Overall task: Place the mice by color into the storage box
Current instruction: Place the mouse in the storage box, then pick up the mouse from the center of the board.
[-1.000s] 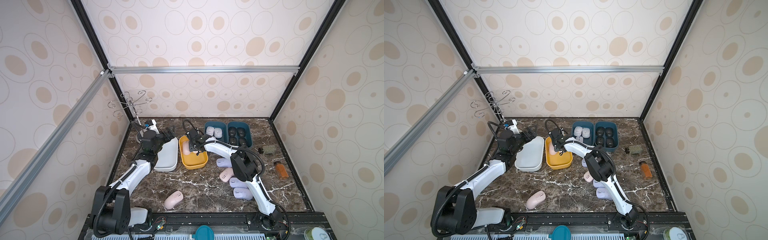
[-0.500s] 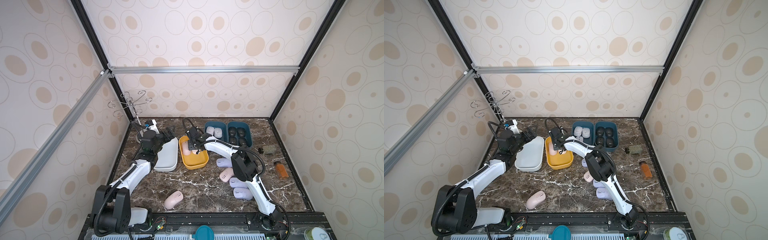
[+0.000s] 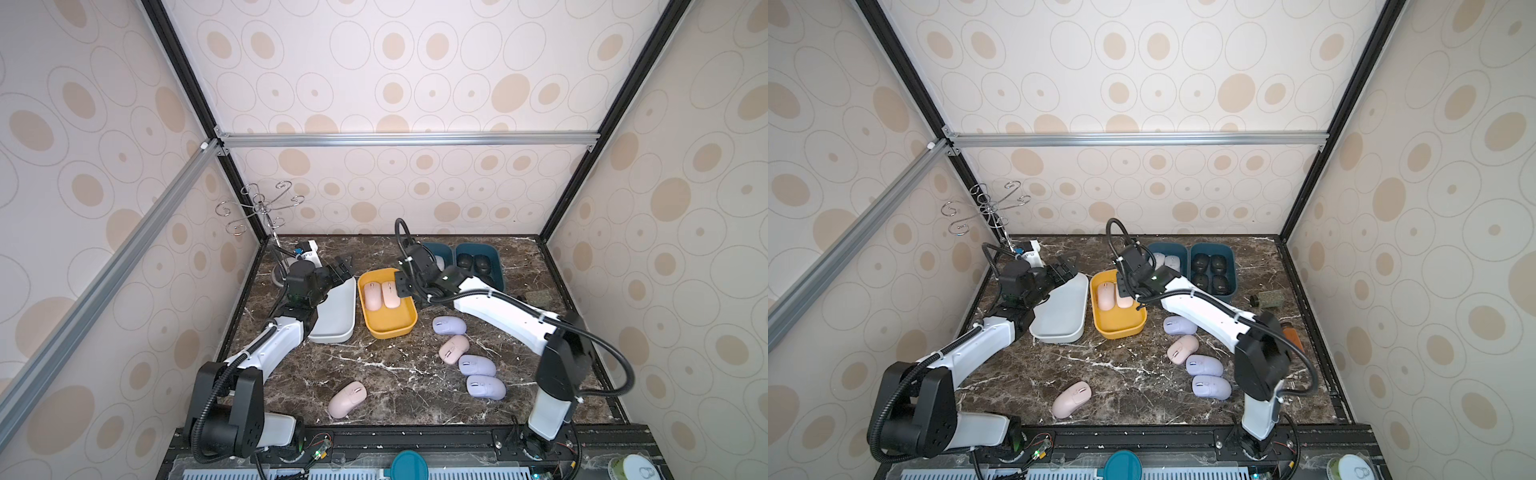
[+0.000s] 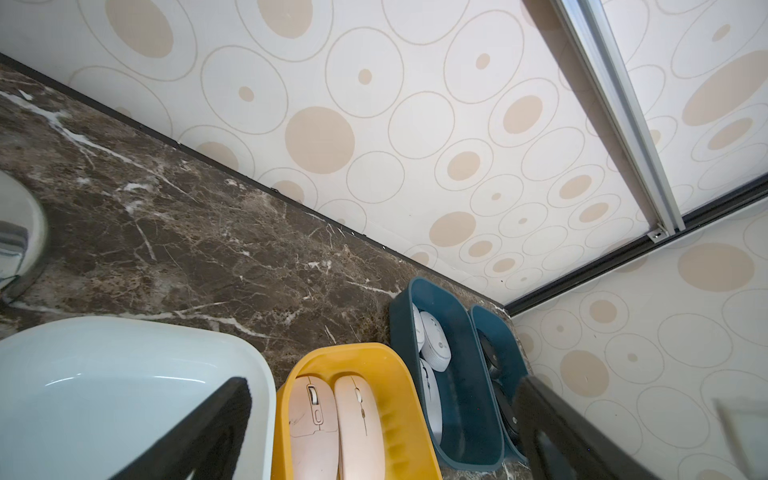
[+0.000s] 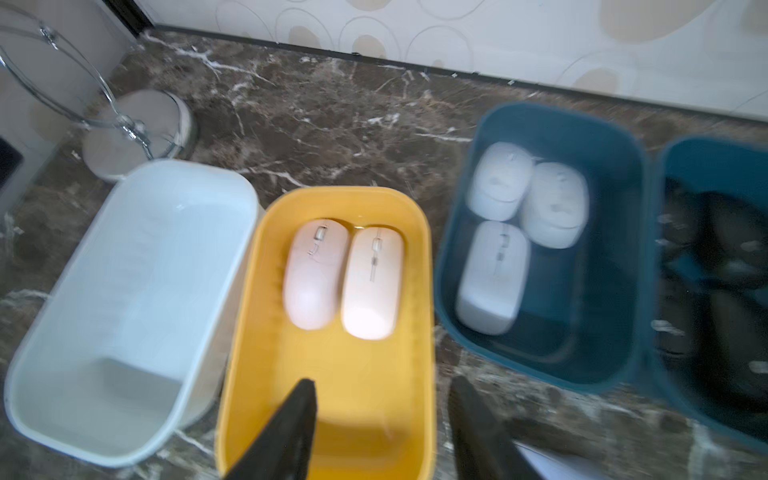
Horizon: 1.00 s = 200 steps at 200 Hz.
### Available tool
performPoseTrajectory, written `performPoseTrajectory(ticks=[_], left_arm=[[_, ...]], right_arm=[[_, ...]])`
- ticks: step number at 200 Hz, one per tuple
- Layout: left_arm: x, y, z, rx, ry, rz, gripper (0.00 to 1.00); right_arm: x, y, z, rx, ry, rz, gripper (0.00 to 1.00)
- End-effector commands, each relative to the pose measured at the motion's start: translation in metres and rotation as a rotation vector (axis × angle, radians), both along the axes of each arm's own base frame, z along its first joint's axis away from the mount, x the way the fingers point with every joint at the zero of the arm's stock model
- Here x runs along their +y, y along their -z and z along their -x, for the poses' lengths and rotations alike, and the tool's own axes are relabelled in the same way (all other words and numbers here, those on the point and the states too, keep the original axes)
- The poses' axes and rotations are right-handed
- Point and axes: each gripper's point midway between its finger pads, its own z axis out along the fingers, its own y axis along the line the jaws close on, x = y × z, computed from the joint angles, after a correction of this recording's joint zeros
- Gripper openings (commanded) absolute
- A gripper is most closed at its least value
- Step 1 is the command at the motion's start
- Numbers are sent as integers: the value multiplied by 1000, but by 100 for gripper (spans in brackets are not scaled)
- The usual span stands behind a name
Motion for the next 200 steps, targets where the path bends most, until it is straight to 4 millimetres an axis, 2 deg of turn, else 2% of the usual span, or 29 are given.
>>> performPoseTrajectory(ticks=[1, 15, 28, 47, 72, 94, 121, 169, 200], left_arm=[[-19, -27, 0, -65, 56, 26, 100], [-26, -26, 2, -65, 72, 25, 100], [-35, -27, 4, -65, 101, 39, 100], [-46, -27, 8, -67, 135, 48, 100], [-68, -24, 16, -61, 194, 55, 100], [-92, -21, 24, -55, 264, 48, 100], [-108, -21, 31, -55, 309, 42, 100], [-110, -19, 32, -52, 312, 28, 100], [-108, -21, 32, -60, 305, 17, 100]], right_arm=[[-70, 39, 19, 83, 115, 135, 29], [-112, 60, 32, 152, 176, 143, 18], [-140, 79, 44, 208, 224, 141, 17], [-163, 102, 55, 274, 264, 114, 17], [-180, 125, 59, 332, 293, 141, 22], [-188, 146, 61, 401, 304, 147, 25], [-189, 164, 63, 448, 302, 155, 29], [-196, 186, 83, 498, 304, 170, 31], [-174, 200, 98, 556, 208, 109, 32]])
